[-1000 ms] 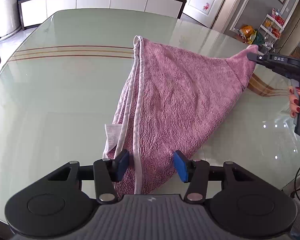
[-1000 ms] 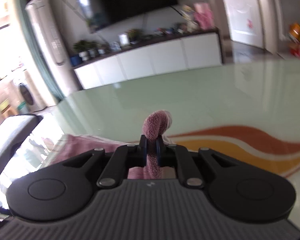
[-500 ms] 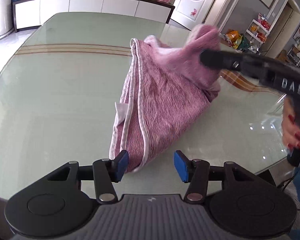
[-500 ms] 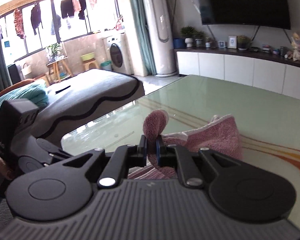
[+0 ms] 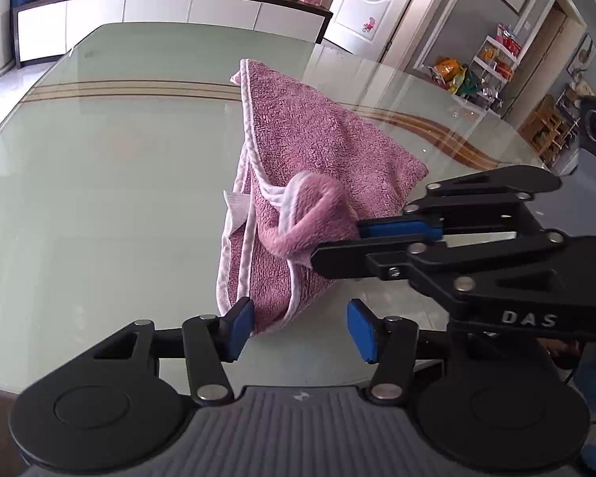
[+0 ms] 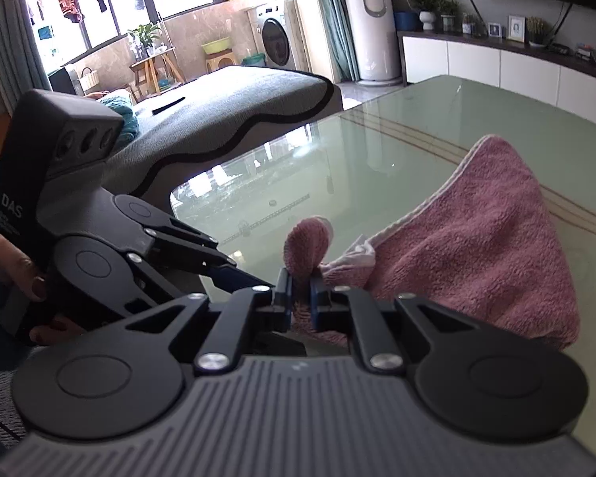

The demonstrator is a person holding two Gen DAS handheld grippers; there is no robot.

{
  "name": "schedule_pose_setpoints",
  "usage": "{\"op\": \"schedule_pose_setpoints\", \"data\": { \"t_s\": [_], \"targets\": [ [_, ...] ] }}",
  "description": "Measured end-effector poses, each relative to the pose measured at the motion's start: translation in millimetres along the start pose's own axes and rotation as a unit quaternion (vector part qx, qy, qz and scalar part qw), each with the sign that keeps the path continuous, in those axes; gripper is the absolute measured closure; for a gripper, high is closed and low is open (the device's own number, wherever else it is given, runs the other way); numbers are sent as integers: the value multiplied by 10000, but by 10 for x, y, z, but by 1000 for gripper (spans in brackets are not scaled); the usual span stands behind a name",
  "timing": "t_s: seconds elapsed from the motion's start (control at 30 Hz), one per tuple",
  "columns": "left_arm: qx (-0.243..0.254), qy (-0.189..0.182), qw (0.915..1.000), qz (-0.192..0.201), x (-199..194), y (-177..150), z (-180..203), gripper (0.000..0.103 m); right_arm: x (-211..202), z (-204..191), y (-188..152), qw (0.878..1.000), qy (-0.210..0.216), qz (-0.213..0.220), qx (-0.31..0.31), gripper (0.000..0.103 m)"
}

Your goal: Fold towel

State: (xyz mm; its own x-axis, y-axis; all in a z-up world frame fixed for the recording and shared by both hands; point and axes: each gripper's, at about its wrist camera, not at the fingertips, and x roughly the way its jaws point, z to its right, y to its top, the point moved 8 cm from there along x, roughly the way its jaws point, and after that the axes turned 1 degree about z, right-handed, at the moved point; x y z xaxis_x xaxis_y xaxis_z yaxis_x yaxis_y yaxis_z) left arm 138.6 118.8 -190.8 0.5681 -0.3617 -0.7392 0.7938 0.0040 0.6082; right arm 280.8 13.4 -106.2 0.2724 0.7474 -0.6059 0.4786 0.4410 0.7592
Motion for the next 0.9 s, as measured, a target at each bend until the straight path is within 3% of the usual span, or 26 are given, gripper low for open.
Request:
{"op": "schedule_pose_setpoints", "data": {
  "t_s": [0.3,0.4,0.7,0.8,0.9],
  "targets": [
    [-94,195,9997,-90,-50,21,-81,46,157,-75,-144,9997,52,-215,73,93],
    [-142,250,9996,-43,-90,41,-110,45,145,-64,-169,9995,123,-168,233,88],
    [21,342,9992,201,-350,97,-115,43,-116,-9,-139,9986,206,182,443,87],
    [144,328,9990,284,-397,147,-51,42,-313,59,-112,9961,346,443,674,75],
    [294,315,9984,378,-434,202,23,41,-382,254,-146,9957,-90,521,765,72]
  ]
}}
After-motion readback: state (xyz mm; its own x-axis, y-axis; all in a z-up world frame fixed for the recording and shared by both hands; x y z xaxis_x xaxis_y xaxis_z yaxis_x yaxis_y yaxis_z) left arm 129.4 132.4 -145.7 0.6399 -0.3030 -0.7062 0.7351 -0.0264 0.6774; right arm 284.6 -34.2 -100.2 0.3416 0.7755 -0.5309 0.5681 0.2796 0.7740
